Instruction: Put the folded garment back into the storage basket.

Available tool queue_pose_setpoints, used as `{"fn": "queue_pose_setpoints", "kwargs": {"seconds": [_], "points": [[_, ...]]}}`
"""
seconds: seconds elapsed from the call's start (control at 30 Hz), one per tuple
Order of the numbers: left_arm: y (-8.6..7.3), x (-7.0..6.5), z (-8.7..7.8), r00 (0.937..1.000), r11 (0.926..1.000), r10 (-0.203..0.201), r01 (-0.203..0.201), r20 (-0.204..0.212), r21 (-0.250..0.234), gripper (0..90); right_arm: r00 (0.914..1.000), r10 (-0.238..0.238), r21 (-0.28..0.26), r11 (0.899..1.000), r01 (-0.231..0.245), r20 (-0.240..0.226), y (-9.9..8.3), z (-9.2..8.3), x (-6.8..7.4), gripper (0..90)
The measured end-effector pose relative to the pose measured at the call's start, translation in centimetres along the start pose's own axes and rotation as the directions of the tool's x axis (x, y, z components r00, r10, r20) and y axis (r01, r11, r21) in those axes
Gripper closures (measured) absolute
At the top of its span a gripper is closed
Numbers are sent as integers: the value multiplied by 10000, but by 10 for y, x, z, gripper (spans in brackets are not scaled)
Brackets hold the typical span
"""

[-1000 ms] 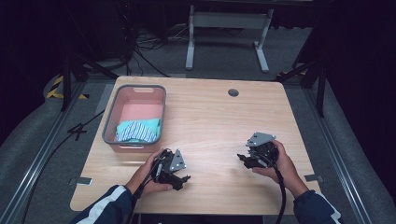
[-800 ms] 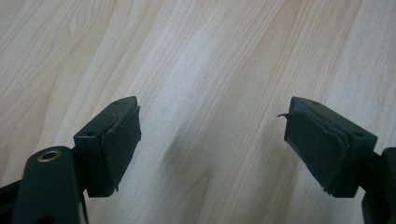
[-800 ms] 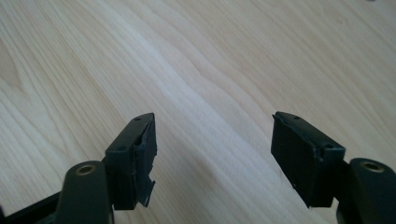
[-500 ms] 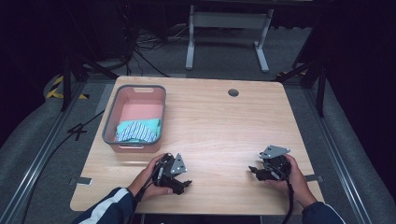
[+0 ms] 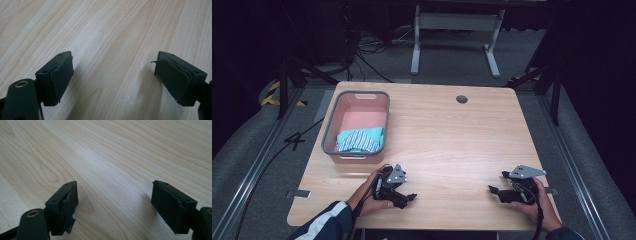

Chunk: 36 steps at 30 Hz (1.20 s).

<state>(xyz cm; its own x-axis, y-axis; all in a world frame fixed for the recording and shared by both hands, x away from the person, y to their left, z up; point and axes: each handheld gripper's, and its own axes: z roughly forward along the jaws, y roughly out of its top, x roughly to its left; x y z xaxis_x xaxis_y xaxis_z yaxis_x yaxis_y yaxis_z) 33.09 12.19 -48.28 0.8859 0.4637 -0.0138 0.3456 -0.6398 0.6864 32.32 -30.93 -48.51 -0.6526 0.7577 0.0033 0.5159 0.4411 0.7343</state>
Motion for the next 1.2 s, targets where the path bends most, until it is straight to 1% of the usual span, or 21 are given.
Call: {"fn": "queue_pose_setpoints", "kwargs": {"seconds": [0.03, 0.13, 0.53, 0.67, 0.87, 0.9, 1.0, 1.2], "points": [[0, 0, 0, 10000, 10000, 23, -23, 14, 36, 155, 10000, 12, -107, 9999, -12, 19, -2, 0, 0, 207], [0, 0, 0, 10000, 10000, 15, -15, 15, 39, 151, 9999, 53, -71, 10000, -53, 89, -2, -1, 0, 193], [0, 0, 0, 10000, 10000, 8, -8, 5, 41, 149, 9999, 111, -77, 9999, -111, 68, -2, -1, 0, 190], [0, 0, 1, 10000, 10000, -78, 78, -5, -23, 144, 9999, 111, -76, 9999, -110, 68, -2, -1, -1, 190], [2, 0, 2, 10000, 10000, 28, -28, 45, 68, 128, 9999, 111, -76, 9999, -110, 70, -2, -1, 0, 190], [2, 1, 2, 9999, 9999, 90, -90, -46, 90, 126, 9999, 110, -77, 9999, -110, 69, -2, -1, 0, 190], [2, 0, 3, 10000, 10000, 15, -15, 20, 59, 119, 9999, 110, -79, 9999, -109, 68, -2, -1, 0, 190], [3, 1, 3, 10000, 9999, 44, -44, 33, 95, 113, 9999, 108, -78, 9999, -107, 69, -2, -1, -1, 190]]}}
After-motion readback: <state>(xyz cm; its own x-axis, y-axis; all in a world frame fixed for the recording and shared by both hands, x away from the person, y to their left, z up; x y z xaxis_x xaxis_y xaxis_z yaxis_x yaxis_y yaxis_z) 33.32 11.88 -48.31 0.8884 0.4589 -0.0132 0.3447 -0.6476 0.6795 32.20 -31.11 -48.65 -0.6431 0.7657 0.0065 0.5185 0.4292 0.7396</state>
